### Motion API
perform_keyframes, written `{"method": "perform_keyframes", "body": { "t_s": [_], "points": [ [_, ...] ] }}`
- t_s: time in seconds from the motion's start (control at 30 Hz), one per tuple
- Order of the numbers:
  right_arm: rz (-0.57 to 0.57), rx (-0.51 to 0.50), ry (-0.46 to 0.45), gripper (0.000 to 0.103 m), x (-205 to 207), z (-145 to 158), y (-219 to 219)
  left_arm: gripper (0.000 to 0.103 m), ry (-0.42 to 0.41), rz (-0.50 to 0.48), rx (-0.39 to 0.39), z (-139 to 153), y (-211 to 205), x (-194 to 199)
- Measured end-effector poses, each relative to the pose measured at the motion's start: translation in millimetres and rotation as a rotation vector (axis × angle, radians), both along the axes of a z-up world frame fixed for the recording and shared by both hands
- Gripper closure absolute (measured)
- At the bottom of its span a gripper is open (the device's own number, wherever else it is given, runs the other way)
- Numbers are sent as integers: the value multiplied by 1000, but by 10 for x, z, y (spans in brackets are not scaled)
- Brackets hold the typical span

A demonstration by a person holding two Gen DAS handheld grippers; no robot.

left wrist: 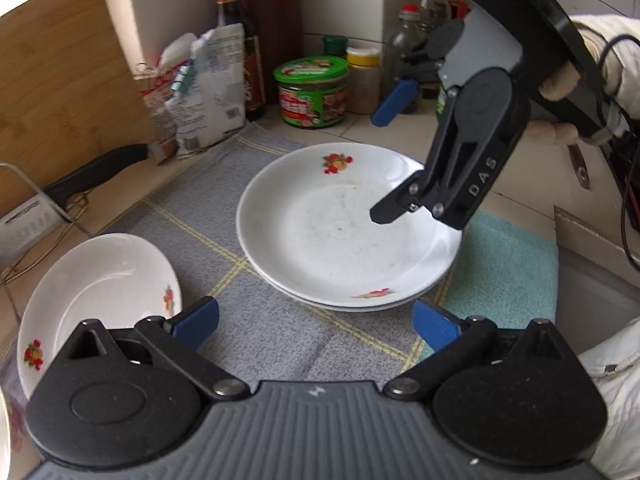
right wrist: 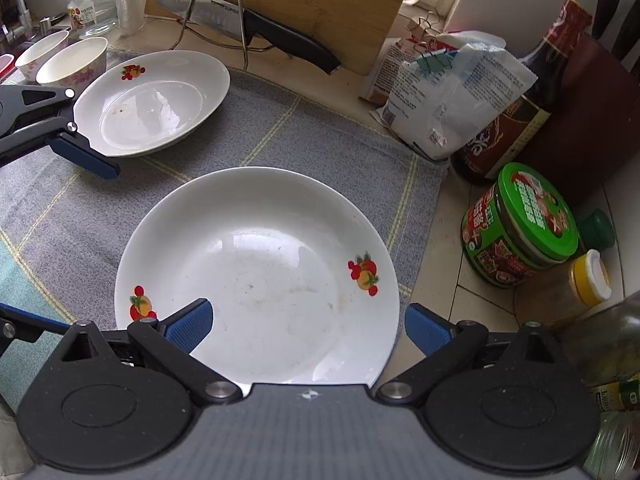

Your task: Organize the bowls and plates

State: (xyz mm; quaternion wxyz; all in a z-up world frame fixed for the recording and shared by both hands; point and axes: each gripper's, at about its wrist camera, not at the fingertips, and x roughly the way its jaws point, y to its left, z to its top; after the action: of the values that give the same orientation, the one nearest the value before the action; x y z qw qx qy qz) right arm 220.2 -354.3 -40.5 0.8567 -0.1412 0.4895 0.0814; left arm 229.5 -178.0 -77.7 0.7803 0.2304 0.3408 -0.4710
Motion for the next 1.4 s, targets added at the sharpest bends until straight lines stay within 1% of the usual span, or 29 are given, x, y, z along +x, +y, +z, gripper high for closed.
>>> {"method": "perform_keyframes", "body": {
  "t_s": [0.13,0.2,0.27,0.4,0.5,0.57,0.67,0.77,0.83,0.9,1.0,1.07,1.13,1.2,1.27,1.4],
  "points": [
    [68,9,-39,0,24,84,132,1,-50,205,-43,148,251,-28],
    [106,18,-55,0,58,124,216,1,-62,287,-63,210,423,-23],
    [136,22,-85,0,100,176,367,1,-78,337,-67,251,587,-40],
    [142,49,-117,0,162,251,690,1,-93,382,-68,280,908,2],
    [121,44,-143,0,203,273,962,1,-82,378,-76,299,1166,107],
    [79,50,-147,0,246,252,1154,1,-87,357,-67,330,1323,182],
    [28,59,-150,0,282,154,1428,1,-114,336,-56,356,1505,319],
    [-26,89,-133,0,281,18,1630,1,-113,323,-50,394,1588,482],
    [-53,101,-117,0,272,-81,1733,1,-117,307,-47,411,1572,596],
    [-71,91,-116,0,281,-165,1790,1,-115,288,-40,417,1533,681],
    [-94,91,-107,0,329,-290,1823,1,-86,253,-20,386,1436,809],
    [-95,97,-102,0,368,-360,1811,1,-59,242,13,348,1351,880],
    [-100,103,-104,0,406,-425,1791,1,-32,212,35,310,1275,955],
    [-106,115,-104,0,446,-477,1773,1,-9,207,69,276,1205,1044],
    [-104,139,-95,0,489,-533,1754,1,0,209,87,258,1156,1120],
    [-93,155,-92,0,542,-596,1732,1,-9,211,117,240,1066,1286]
  ]
}}
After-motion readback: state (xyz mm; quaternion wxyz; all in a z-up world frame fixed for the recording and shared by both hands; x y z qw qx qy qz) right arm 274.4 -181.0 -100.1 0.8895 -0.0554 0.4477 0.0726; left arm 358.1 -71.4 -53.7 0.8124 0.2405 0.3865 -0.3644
